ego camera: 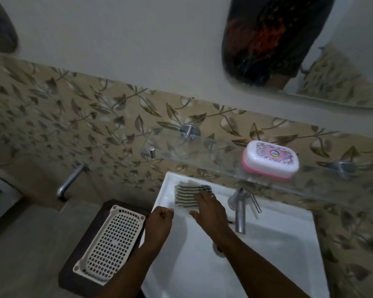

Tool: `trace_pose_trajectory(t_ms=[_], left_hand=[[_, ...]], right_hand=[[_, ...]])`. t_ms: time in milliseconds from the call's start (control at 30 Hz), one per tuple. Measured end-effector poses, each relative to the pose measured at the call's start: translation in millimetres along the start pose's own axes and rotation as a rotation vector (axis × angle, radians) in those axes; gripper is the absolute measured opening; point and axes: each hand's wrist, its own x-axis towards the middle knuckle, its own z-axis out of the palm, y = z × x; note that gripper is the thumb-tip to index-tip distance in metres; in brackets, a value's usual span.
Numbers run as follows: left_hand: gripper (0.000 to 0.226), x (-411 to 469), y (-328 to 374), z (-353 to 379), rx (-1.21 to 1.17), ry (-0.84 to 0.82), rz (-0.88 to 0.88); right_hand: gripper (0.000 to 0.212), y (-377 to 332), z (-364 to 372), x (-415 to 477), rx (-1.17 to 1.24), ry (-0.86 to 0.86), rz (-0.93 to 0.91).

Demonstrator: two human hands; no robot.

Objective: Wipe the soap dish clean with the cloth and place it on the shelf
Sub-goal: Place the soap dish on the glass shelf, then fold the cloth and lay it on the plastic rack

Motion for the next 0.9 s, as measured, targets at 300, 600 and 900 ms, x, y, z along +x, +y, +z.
trace_pose_trajectory(t_ms=[300, 600, 900], left_hand=[[0.023, 10, -6, -6, -0.111, -0.073, -0.084], [0.024, 13, 39, 4, -0.373, -0.162, -0.183], [0.04, -50, 82, -37, -0.591, -0.139, 0.012]], right_hand=[[0.034, 7, 34, 48, -0.249, 0.002, -0.129], [0.02, -3, -7, 38, 0.33, 0.125, 0.098], [0.021, -66, -72, -24, 0.695, 0.197, -0.066]])
